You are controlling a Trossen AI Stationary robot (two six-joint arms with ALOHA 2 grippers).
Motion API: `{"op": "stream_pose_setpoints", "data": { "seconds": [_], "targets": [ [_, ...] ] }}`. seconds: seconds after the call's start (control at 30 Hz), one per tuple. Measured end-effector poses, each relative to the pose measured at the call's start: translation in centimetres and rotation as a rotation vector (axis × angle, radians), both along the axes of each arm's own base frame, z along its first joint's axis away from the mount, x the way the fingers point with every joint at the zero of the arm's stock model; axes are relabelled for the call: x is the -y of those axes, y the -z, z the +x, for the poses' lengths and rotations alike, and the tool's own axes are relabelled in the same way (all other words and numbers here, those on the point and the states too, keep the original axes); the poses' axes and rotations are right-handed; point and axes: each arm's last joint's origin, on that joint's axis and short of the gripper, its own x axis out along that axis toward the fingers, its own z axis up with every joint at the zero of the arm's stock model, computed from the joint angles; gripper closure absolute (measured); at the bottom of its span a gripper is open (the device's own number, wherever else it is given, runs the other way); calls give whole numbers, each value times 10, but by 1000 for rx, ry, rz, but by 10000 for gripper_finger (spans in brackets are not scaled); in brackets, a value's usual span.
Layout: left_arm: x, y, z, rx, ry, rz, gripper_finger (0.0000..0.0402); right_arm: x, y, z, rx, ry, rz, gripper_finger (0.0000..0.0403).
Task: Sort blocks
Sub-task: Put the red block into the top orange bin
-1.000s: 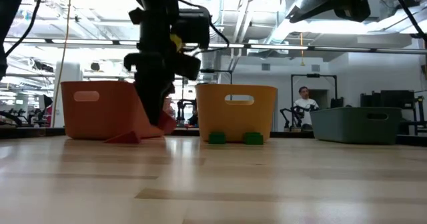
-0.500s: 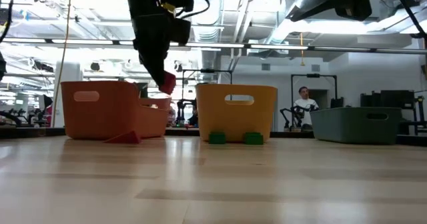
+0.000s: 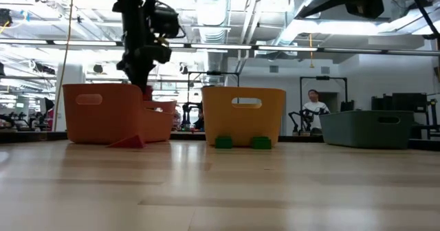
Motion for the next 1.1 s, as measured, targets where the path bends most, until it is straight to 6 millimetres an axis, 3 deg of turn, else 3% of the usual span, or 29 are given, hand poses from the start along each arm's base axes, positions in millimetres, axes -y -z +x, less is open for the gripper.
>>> {"op": "stream_pose_setpoints", "data": {
  "seconds": [0.2,0.57,0.7,0.9,1.1],
  "targets": [
    [-16,8,-20,-25,-36,-100,365,0,0,0,2,5,6,163],
    [-14,40,-36,-109,-119,-172,364,0,0,0,3,7,6,163],
    [-16,40,-33,-80,-147,-154,350,0,0,0,4,9,8,163],
    [-16,40,-33,-79,-145,-151,291,0,0,0,5,13,15,163],
    [-15,25,-27,-41,-3,-123,263,0,0,0,3,12,13,163]
  ]
}}
